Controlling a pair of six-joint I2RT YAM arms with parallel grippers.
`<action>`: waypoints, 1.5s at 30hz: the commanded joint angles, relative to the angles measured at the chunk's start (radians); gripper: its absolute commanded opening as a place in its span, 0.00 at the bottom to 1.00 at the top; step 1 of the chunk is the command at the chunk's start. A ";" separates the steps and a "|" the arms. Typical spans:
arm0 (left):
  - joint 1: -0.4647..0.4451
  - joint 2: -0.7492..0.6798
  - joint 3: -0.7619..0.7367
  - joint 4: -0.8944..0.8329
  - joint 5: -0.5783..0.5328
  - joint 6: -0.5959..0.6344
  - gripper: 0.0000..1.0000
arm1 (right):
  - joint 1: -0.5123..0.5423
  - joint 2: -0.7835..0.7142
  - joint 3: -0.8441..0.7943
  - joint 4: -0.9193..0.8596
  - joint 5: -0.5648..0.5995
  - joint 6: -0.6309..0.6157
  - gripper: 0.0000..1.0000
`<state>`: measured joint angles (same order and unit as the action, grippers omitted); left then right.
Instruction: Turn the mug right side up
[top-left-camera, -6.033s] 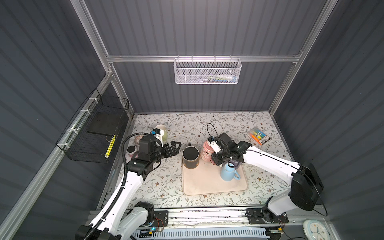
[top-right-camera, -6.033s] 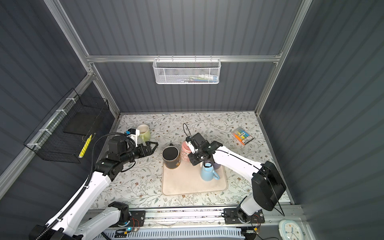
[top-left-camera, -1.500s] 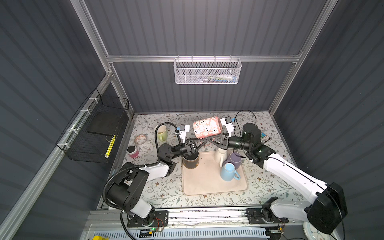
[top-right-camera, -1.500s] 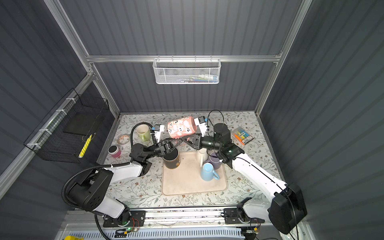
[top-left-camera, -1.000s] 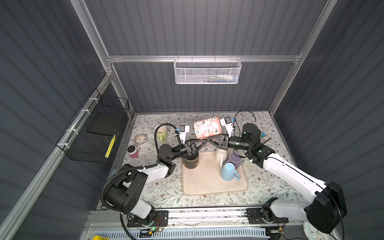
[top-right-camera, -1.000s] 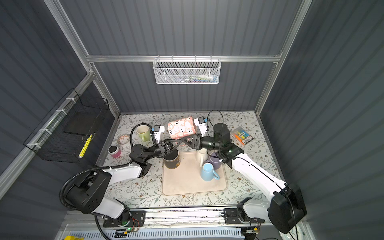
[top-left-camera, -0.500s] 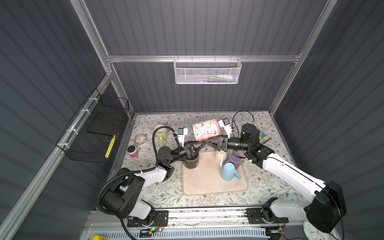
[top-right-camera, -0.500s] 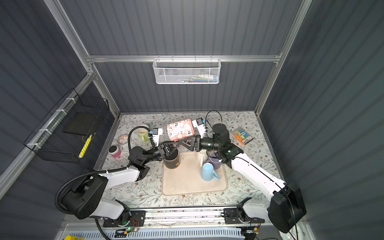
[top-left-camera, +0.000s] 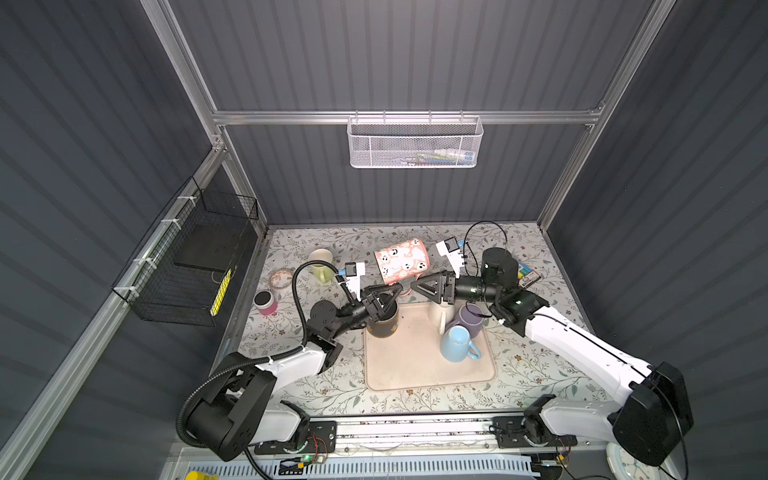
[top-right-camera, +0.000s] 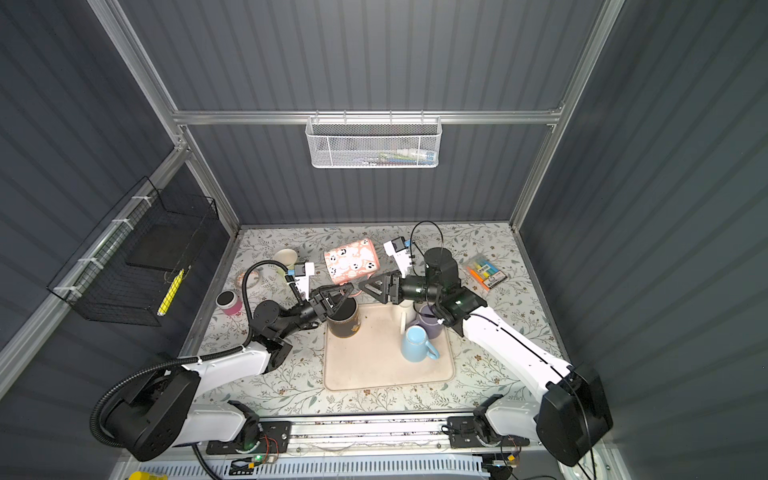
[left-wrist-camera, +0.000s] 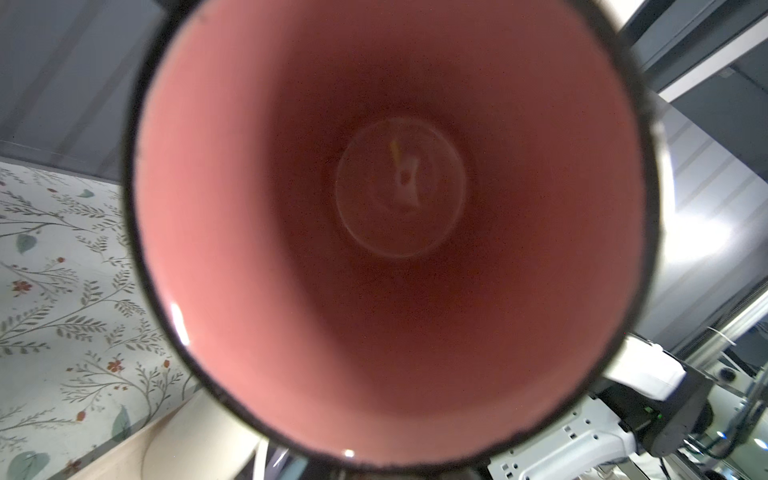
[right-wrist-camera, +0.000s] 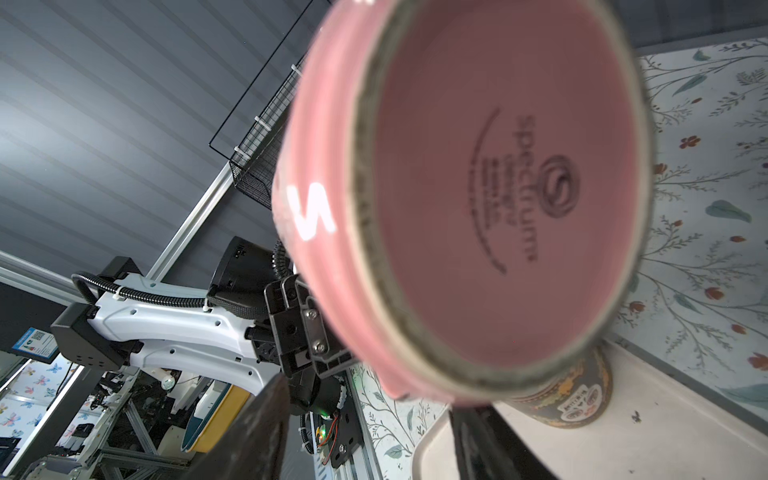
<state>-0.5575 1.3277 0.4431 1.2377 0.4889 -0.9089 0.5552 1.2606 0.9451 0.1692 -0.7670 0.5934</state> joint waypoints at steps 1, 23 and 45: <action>-0.002 -0.085 0.017 -0.016 -0.084 0.101 0.00 | 0.004 -0.016 0.000 -0.008 0.003 -0.031 0.62; -0.001 -0.297 0.141 -0.677 -0.453 0.412 0.00 | 0.004 -0.043 -0.033 -0.046 0.018 -0.065 0.58; -0.001 -0.099 0.563 -1.218 -0.813 0.696 0.00 | 0.005 -0.079 -0.075 -0.048 0.021 -0.090 0.57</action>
<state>-0.5575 1.2209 0.9203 -0.0010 -0.2424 -0.2722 0.5552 1.2041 0.8845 0.1104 -0.7513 0.5220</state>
